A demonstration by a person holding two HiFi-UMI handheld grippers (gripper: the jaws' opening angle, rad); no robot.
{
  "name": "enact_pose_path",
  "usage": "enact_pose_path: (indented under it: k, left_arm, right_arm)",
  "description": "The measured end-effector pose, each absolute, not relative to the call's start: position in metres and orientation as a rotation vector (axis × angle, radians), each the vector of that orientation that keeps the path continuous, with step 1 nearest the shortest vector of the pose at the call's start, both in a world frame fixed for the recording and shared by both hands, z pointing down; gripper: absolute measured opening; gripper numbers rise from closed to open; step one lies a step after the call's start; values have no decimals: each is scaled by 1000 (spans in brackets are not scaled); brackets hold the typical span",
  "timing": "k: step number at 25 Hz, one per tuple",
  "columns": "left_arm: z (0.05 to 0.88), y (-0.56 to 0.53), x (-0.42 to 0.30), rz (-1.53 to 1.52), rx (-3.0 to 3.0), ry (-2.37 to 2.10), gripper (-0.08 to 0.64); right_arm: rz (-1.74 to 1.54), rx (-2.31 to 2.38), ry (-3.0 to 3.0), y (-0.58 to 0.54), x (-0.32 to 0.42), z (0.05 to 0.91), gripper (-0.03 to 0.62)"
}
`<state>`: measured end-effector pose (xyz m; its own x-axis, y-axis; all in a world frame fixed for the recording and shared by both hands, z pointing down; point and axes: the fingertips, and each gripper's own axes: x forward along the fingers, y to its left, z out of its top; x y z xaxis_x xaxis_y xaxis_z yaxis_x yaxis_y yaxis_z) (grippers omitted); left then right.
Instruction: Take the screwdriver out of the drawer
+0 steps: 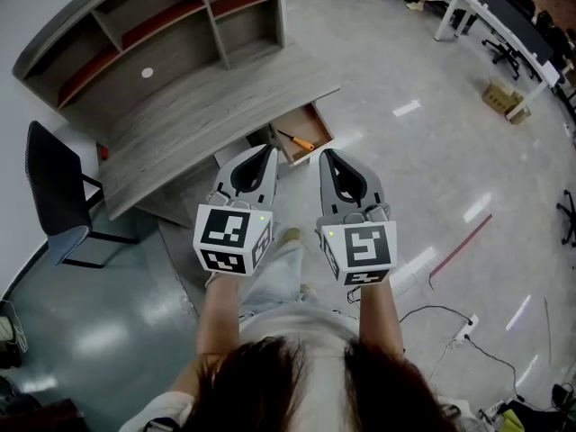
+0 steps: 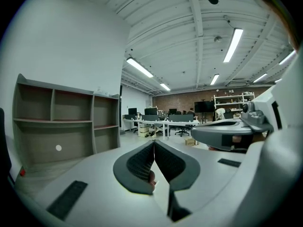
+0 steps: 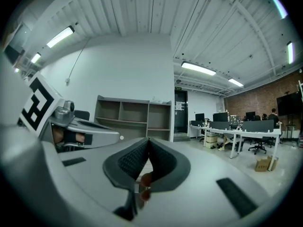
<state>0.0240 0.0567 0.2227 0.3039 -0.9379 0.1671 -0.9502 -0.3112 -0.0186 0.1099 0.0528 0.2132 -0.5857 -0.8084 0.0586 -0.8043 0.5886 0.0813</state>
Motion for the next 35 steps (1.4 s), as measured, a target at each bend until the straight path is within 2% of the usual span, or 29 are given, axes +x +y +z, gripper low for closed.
enact_pose_path:
  k: [22,35]
  left_arm:
    - [287,-106,-22,208,2446,-1608,17]
    - [349,-155,-22,233,2426,-1467,17]
  right_arm:
    - [7,1244,-2591,-106,56,288,28]
    - [41,1195,-2490,-159,40,340,29]
